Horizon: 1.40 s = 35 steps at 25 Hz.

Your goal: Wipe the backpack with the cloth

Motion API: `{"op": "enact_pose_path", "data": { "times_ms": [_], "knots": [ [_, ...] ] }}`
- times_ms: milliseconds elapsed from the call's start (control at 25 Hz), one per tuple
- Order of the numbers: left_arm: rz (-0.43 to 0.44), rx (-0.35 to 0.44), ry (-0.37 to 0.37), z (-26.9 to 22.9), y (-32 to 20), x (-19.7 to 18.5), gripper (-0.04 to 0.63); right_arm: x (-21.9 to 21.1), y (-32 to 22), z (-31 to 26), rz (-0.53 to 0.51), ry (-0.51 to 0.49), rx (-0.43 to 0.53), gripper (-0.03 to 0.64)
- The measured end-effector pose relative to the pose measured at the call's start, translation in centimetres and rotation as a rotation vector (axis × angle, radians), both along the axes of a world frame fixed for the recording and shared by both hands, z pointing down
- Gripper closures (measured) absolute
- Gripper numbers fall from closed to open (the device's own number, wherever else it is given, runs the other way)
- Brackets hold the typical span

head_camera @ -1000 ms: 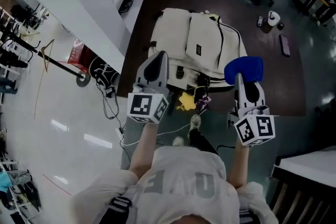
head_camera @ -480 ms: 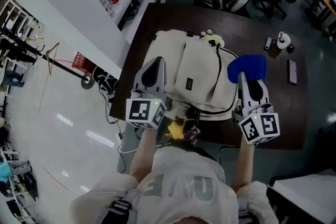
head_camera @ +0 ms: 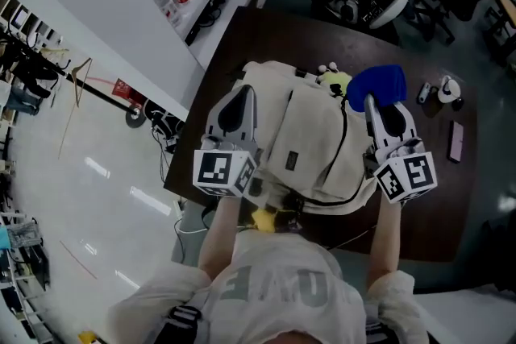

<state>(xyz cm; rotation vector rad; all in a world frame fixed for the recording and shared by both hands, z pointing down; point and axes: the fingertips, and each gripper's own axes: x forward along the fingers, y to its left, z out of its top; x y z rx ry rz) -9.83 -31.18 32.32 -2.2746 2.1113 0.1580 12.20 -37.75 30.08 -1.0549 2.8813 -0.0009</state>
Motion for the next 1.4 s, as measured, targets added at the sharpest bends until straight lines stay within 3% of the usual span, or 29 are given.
{"op": "enact_pose_path", "data": {
  "times_ms": [320, 640, 760, 960, 1200, 1400],
  "knots": [
    [-0.085, -0.102, 0.06, 3.8, -3.2, -3.0, 0.594, -10.5, -7.8, 1.9, -0.434, 0.2, 0.151, 0.572],
    [-0.075, -0.257, 0.097, 5.7, -6.2, -3.3, 0.594, -19.6, -13.1, 9.9, -0.756, 0.405, 0.214, 0.572],
    [-0.063, -0.242, 0.116, 4.6, -8.0, -3.2, 0.594, -21.9, -13.8, 12.6, -0.836, 0.495, 0.228, 0.572],
    [-0.038, -0.323, 0.137, 5.8, -10.0, -3.4, 0.594, -24.7, -13.5, 16.6, -0.992, 0.602, 0.242, 0.572],
    [-0.028, -0.303, 0.175, 5.6, -10.1, -3.5, 0.594, -25.6, -11.8, 19.6, -1.207, 0.697, 0.277, 0.572],
    [-0.051, -0.314, 0.17, 6.3, -10.2, -3.9, 0.594, -25.3, -11.3, 21.1, -1.266, 0.757, 0.296, 0.572]
  ]
}}
